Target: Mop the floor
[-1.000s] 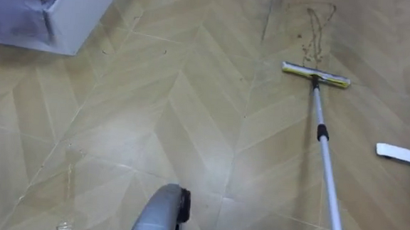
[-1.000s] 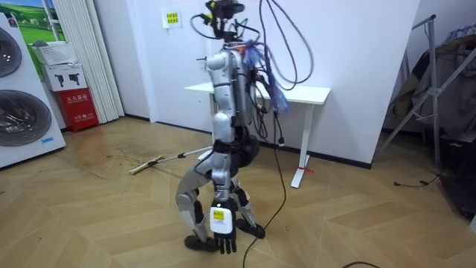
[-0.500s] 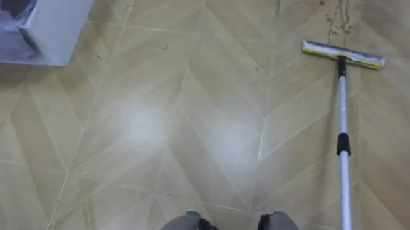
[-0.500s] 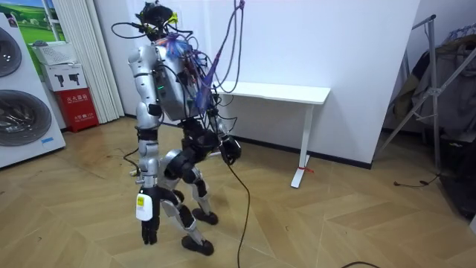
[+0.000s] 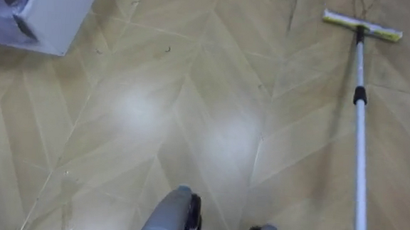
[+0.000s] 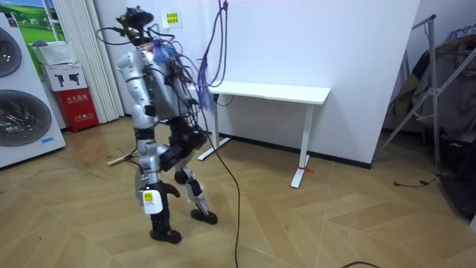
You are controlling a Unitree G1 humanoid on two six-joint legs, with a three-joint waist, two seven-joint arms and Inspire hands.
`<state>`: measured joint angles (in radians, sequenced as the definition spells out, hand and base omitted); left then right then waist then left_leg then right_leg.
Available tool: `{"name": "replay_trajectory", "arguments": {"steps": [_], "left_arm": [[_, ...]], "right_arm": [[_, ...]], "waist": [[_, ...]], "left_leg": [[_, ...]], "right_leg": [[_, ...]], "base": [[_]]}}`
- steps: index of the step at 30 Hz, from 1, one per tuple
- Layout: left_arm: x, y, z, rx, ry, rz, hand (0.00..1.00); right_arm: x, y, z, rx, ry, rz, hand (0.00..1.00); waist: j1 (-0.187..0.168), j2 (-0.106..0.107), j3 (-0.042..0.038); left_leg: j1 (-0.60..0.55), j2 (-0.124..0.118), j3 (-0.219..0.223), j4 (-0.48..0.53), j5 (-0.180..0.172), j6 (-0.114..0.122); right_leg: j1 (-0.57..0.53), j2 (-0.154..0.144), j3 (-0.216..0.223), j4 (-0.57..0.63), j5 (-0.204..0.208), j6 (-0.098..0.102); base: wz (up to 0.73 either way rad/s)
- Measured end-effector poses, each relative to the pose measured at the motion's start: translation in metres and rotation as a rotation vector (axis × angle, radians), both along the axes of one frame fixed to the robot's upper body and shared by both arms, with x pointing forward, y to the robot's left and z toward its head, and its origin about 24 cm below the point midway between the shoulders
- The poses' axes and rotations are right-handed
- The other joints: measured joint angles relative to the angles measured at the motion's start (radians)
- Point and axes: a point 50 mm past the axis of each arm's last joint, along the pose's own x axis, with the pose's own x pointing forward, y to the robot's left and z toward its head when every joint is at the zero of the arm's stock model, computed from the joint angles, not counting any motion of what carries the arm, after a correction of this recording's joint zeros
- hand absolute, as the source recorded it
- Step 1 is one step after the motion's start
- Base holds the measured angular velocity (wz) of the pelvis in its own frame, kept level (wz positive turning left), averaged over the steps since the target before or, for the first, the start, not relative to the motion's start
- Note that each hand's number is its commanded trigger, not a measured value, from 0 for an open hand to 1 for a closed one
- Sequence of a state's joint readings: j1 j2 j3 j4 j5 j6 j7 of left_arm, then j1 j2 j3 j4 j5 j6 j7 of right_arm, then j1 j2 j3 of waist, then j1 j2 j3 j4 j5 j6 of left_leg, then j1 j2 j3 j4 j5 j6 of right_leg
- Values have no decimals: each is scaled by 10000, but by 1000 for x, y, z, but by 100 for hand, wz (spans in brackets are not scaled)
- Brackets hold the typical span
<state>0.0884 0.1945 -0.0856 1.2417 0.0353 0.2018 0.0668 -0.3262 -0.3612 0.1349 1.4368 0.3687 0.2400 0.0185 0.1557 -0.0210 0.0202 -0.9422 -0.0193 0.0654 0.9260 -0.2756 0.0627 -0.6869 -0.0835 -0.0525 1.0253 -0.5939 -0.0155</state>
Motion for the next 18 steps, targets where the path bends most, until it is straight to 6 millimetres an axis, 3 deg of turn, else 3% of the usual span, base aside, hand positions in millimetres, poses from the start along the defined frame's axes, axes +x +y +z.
{"name": "replay_trajectory", "arguments": {"steps": [1,2,4,5,7,9,11,13,14,15,17,18], "left_arm": [[1,-1,0,-141,-4,6,0],[1,-3,-1,-189,-10,-29,0],[1,-10,-3,-374,12,-117,0],[3,-12,-3,-387,-53,-199,0],[16,-17,-2,-454,-701,-329,0],[24,-19,-1,-350,-1047,-427,0],[28,-21,-1,-255,-1175,-471,0],[27,-27,-2,-195,-1161,-483,0],[26,-28,-3,-192,-1134,-468,0],[24,-32,-4,-245,-1087,-432,0],[25,-32,-4,-264,-1102,-405,0],[24,-30,-3,-196,-1044,-346,0]], "right_arm": [[-16,-1,-6,263,288,-274,100],[-25,-1,-9,324,535,-342,100],[-72,-7,-18,183,1903,-593,100],[-87,-7,-20,139,2305,-587,100],[-153,-4,-27,37,3984,-730,100],[-180,6,-31,188,4592,-895,100],[-184,17,-34,268,4738,-911,100],[-185,29,-39,358,4867,-856,100],[-183,31,-39,373,4914,-808,100],[-173,33,-40,355,4908,-613,100],[-151,32,-40,329,4655,-602,100],[-133,29,-38,197,4426,-553,100]], "waist": [[-74,15,-1],[-82,19,-7],[-134,53,-11],[-191,123,-19],[-431,551,-109],[-556,751,-130],[-742,811,-106],[-812,801,-89],[-794,797,-79],[-812,742,4],[-812,813,-20],[-769,770,-2]], "left_leg": [[318,-55,166,-195,-165,274],[461,-100,239,-257,-220,379],[999,-328,509,-376,-740,689],[1104,-398,513,-387,-858,753],[1430,-577,292,-396,-1307,925],[1582,-642,88,-447,-1487,950],[1791,-735,-266,-597,-1506,929],[2364,-1023,-911,-676,-1533,866],[2499,-1060,-1017,-648,-1603,732],[2636,-1117,-1118,-531,-1753,491],[2707,-1108,-1191,-298,-1797,387],[2683,-1093,-1178,57,-1893,203]], "right_leg": [[393,-22,143,-419,-35,145],[538,-37,262,-519,-5,198],[575,-245,432,87,562,630],[522,-268,463,374,810,632],[43,-340,469,1619,2196,652],[-755,-312,522,2133,2289,580],[-1520,-174,455,1496,2050,594],[-1295,-137,191,-929,2116,493],[-1151,-64,159,-1478,2235,465],[-941,-24,125,-1716,2429,343],[-734,-111,-265,-1593,2291,236],[-687,-219,-405,-1329,2048,171]], "base": [[53],[35],[2],[14],[21],[-29],[-66],[-71],[-59],[-32],[-6],[14]]}}
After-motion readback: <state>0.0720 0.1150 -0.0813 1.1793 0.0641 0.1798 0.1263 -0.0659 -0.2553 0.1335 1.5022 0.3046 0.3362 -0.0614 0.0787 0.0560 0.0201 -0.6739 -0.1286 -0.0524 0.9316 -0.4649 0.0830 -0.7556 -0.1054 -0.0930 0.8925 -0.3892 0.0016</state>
